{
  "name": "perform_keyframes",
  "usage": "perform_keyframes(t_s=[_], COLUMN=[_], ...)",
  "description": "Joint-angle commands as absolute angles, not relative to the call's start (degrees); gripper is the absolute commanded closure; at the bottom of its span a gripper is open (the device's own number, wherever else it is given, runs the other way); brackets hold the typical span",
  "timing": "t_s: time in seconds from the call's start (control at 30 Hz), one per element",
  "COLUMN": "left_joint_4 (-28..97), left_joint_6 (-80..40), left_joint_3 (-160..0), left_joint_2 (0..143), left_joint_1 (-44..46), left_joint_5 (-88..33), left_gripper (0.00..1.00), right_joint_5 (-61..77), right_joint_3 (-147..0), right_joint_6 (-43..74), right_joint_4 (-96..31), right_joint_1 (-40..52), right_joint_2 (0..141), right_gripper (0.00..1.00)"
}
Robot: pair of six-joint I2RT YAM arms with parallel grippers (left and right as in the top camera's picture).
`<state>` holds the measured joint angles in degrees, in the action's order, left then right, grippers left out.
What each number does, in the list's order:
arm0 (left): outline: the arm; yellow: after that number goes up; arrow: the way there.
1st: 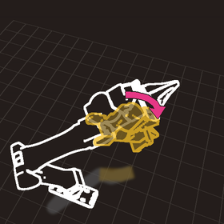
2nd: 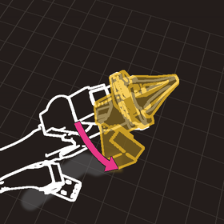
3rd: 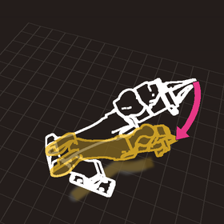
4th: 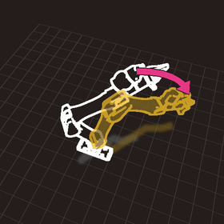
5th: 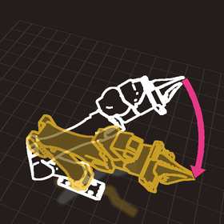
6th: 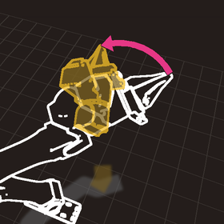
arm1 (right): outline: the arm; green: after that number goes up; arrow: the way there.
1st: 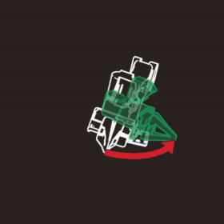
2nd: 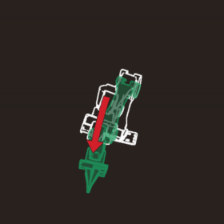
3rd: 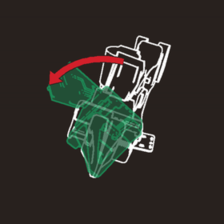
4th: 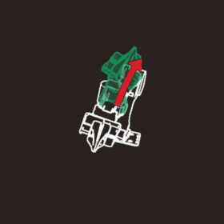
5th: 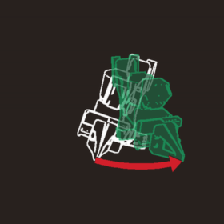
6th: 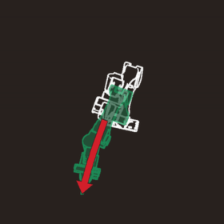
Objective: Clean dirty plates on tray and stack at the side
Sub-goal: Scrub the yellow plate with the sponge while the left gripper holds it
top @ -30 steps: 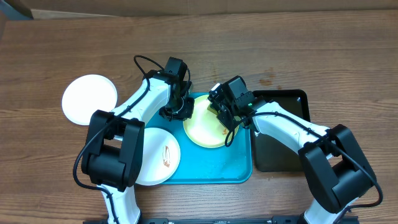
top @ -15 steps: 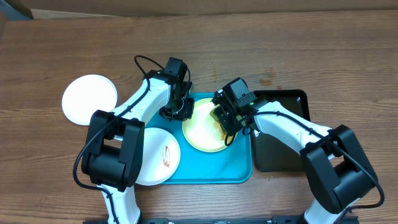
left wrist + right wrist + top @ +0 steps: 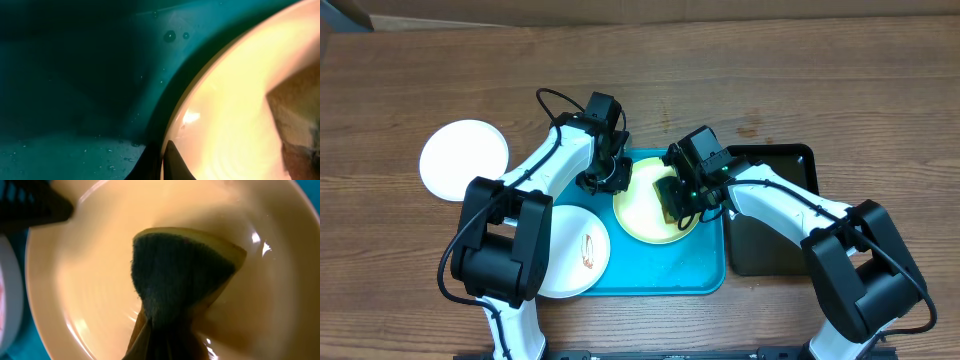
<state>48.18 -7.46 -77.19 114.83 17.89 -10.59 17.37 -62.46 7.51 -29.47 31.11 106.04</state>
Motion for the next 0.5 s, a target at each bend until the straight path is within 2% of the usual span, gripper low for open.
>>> perform_keyframes(t_s=[0.0,0.2,0.47], left_joint_4=[47.97,48.01,48.01], left_joint_6=[-7.51,-7.51,-7.51], left_joint_3=[-77.73,-77.73,-77.73], left_joint_2=[115.83,115.83,115.83], left_joint_1=[17.69,17.69,17.69], left_joint_5=[-9.04,-9.02,-9.04], left_gripper=[0.96,0.96,0.96], right_joint_5=[20.97,35.86,36.69], right_joint_3=[-64.27,-68.66,-67.05], right_joint_6=[15.35,16.58,16.56], right_joint_4=[-27.55,-28.95,-35.73], right_joint_1=[29.95,26.87,27.14], right_joint_2=[106.32,103.77,103.63], right_gripper=[0.96,0.96,0.96])
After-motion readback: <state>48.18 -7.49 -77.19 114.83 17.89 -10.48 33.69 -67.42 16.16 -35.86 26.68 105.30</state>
